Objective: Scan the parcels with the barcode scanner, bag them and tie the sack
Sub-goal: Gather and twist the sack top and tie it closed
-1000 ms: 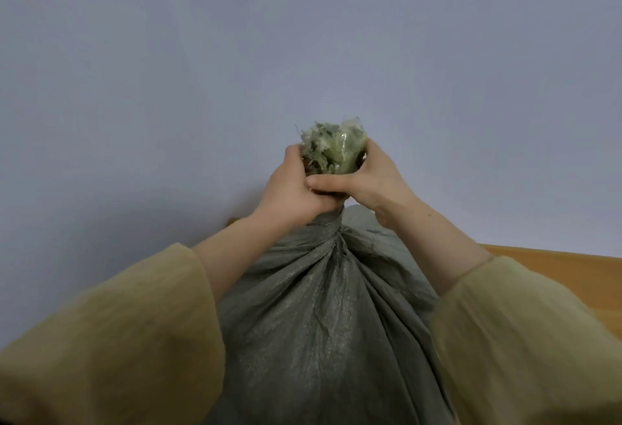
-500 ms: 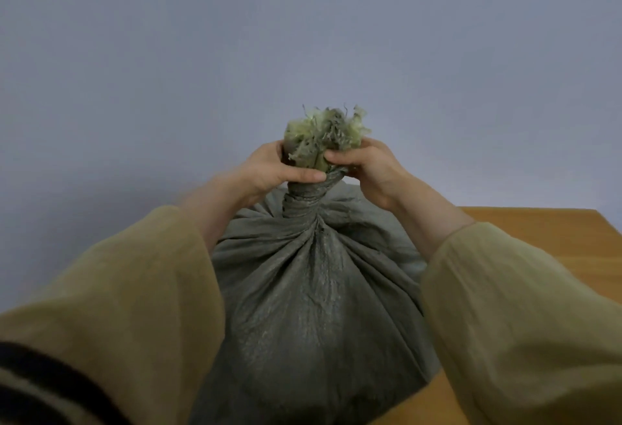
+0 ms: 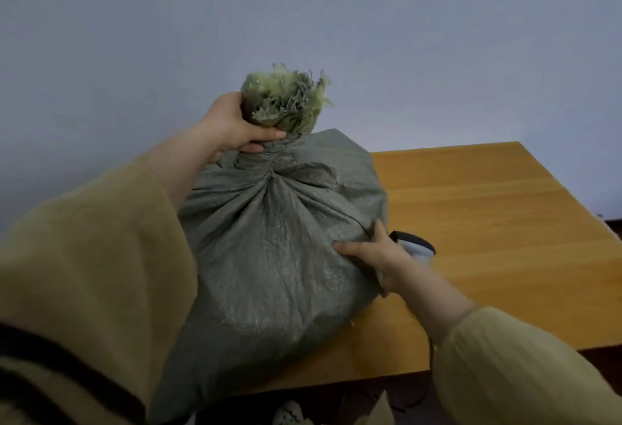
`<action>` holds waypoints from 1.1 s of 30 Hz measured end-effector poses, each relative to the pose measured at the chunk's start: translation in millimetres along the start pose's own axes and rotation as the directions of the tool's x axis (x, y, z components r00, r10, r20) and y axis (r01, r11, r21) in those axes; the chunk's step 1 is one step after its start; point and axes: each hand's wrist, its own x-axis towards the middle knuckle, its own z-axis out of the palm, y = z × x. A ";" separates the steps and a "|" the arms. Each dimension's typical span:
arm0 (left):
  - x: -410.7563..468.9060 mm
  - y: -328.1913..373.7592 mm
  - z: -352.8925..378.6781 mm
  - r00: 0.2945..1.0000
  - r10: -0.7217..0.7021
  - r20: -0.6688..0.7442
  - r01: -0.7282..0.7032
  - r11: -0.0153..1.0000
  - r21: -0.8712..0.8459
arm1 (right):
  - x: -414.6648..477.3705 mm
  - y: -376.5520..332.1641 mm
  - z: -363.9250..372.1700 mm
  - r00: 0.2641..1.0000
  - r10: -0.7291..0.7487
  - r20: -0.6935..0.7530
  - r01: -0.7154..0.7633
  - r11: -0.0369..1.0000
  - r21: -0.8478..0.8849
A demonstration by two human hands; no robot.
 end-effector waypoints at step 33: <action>-38.3 -68.7 39.5 0.916 0.286 -0.281 0.014 0.678 0.735 | 75.0 106.8 48.4 0.958 -0.286 0.033 0.191 0.547 -0.815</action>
